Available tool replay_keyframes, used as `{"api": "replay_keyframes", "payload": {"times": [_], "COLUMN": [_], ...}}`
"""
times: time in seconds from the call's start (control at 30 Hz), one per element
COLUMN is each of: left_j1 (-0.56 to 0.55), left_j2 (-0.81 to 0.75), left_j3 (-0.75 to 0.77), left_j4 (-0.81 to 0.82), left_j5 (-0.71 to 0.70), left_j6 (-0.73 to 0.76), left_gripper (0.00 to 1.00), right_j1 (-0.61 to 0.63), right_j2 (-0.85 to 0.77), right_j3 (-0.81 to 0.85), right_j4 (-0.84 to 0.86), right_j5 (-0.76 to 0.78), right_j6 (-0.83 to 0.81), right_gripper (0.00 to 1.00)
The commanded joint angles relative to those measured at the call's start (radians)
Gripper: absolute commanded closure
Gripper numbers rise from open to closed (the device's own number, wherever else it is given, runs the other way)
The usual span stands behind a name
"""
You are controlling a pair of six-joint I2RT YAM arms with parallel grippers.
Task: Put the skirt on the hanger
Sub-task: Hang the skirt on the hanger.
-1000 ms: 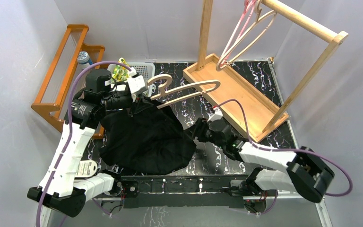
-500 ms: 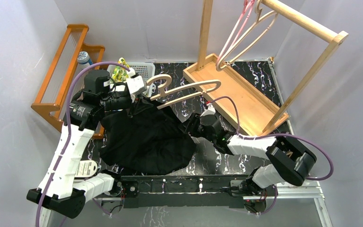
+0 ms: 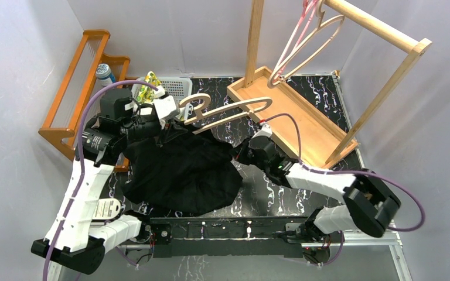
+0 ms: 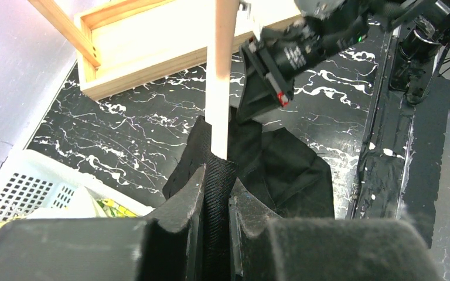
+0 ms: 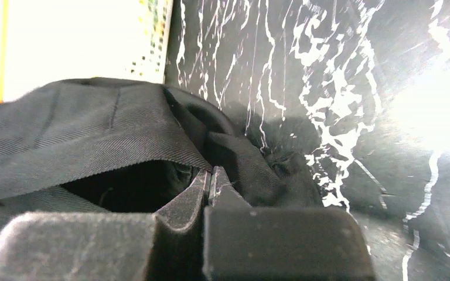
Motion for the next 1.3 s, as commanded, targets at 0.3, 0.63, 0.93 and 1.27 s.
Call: {"api": "replay_keyframes", "payload": {"times": [0.3,0.63,0.93,1.27], "left_j1": [0.002,0.003,0.003,0.002], "left_j2": [-0.067,-0.101,-0.110,-0.102], "left_j3": [-0.069,-0.096,-0.114,-0.096], "left_j4": [-0.037,-0.068,-0.042,-0.030], "left_j5": [0.103,0.020,-0.108,-0.131], "left_j6": [0.028,0.056,0.063,0.086], "left_gripper": [1.00,1.00,1.00,1.00], "right_j1": [-0.092,-0.308,-0.316,-0.317], "right_j2": [-0.220,-0.287,-0.243,-0.230], "right_j3": [0.352,0.450,0.627,0.658], "right_j4": [-0.742,-0.817,-0.924,-1.019], "right_j5": [0.281,0.004,-0.126,-0.124], "right_j6": [-0.020,0.070,-0.008,-0.101], "right_gripper": [1.00,1.00,1.00,1.00]}}
